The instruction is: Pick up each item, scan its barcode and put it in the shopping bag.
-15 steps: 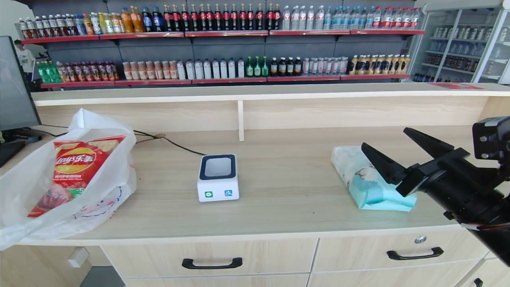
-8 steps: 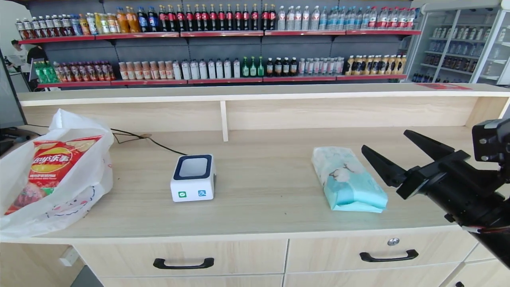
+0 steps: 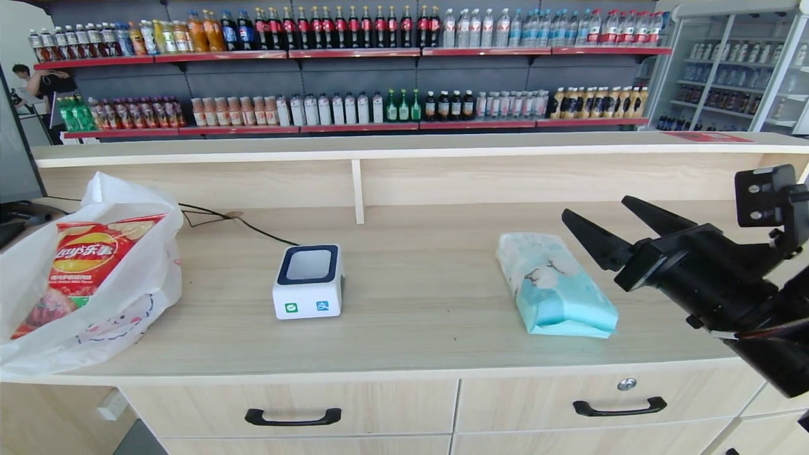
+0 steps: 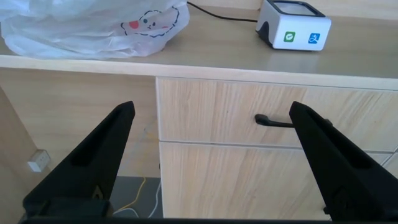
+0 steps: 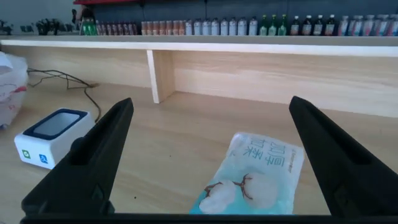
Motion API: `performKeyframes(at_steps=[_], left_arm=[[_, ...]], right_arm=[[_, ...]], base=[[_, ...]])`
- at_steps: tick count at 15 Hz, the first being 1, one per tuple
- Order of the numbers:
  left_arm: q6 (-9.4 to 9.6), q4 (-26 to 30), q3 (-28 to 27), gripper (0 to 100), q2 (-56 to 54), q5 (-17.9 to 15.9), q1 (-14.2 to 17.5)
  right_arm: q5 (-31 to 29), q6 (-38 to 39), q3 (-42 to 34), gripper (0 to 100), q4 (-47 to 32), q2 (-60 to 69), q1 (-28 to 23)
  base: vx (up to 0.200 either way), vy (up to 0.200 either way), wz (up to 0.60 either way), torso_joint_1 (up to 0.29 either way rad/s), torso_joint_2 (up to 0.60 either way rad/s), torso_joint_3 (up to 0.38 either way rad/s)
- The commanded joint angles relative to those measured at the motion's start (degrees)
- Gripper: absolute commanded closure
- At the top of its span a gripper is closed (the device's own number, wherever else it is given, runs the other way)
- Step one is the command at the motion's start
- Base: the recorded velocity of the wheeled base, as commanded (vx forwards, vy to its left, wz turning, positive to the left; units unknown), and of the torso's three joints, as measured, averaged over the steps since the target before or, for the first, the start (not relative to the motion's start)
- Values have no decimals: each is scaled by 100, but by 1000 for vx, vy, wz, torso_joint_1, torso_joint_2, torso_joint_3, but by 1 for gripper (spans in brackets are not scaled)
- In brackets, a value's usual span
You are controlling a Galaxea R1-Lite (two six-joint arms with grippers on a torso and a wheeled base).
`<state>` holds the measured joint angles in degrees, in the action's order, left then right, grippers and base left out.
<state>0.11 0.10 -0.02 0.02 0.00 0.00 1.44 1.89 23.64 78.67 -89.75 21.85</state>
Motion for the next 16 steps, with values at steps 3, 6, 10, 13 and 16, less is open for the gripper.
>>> performKeyframes(at_steps=[3,6,10,13,16], left_arm=[[7,-1,2,0,-2,0,0],[-2,-1,2,0,-2,0,0],[7,-1,2,0,-2,0,0],[-2,-1,2,0,-2,0,0],[-2,-1,-6,0,-2,0,0]], right_arm=[[-153,215,2040,0,-4210,722,-181],[-47,400,3006,0,-5748,616,-233],[-267,400,3657,0,-6917,256,-523],[-267,391,3718,0,-7744,274,-655],[-258,400,3762,0,-7770,80,-690]], base=[[0,0,0,0,0,0],[0,0,0,0,0,0],[0,0,0,0,0,0],[0,0,0,0,0,0],[0,0,0,0,0,0]])
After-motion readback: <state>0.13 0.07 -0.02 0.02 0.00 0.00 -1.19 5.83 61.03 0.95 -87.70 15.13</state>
